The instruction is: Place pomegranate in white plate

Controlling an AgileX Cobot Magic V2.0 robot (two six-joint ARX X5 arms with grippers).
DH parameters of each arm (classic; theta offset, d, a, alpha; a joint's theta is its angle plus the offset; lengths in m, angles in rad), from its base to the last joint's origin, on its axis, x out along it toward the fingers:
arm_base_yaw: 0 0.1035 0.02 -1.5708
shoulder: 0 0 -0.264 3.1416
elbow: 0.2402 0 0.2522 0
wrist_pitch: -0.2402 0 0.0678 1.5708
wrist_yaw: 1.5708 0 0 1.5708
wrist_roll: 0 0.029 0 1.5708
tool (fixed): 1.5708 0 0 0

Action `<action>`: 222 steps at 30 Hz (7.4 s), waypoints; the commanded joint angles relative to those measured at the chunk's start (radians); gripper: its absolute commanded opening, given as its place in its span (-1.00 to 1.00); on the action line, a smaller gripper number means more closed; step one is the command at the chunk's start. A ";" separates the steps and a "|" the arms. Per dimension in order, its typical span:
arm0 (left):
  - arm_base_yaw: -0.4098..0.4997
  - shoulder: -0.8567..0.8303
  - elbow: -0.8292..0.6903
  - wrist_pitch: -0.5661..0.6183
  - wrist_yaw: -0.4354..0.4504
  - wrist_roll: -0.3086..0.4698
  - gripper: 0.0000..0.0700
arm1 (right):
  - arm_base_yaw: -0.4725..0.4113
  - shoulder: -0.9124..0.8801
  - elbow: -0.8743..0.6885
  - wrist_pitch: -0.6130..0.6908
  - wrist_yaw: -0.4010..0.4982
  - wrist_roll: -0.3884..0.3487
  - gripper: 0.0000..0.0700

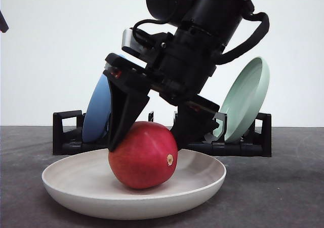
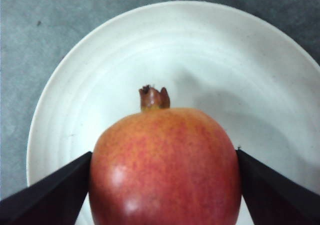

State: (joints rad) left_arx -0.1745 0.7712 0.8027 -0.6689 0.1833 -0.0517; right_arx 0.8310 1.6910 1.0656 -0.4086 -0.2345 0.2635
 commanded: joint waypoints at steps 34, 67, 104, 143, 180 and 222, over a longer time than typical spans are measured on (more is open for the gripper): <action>-0.002 0.006 0.006 0.009 0.005 0.014 0.01 | -0.293 -0.694 -0.538 0.270 0.075 -0.034 0.76; -0.001 0.003 0.006 -0.004 0.005 0.010 -0.96 | -0.482 -0.797 -0.555 0.199 0.104 -0.069 -0.91; 0.209 -0.769 -0.791 0.491 -0.097 -0.029 -0.95 | -0.482 -0.797 -0.555 0.199 0.104 -0.069 -0.91; 0.208 -0.768 -0.791 0.505 -0.097 -0.029 -0.95 | -0.670 -1.463 -0.917 0.202 0.187 -0.191 -0.91; 0.208 -0.768 -0.791 0.505 -0.097 -0.029 -0.95 | -0.783 -1.687 -1.054 0.251 0.183 -0.193 -0.91; 0.208 -0.768 -0.791 0.506 -0.097 -0.029 -0.95 | -0.783 -1.687 -1.054 0.251 0.183 -0.193 -0.91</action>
State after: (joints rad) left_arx 0.0322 0.0036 0.0216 -0.1761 0.0845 -0.0757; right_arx 0.0494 0.0032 0.0166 -0.1688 -0.0513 0.0601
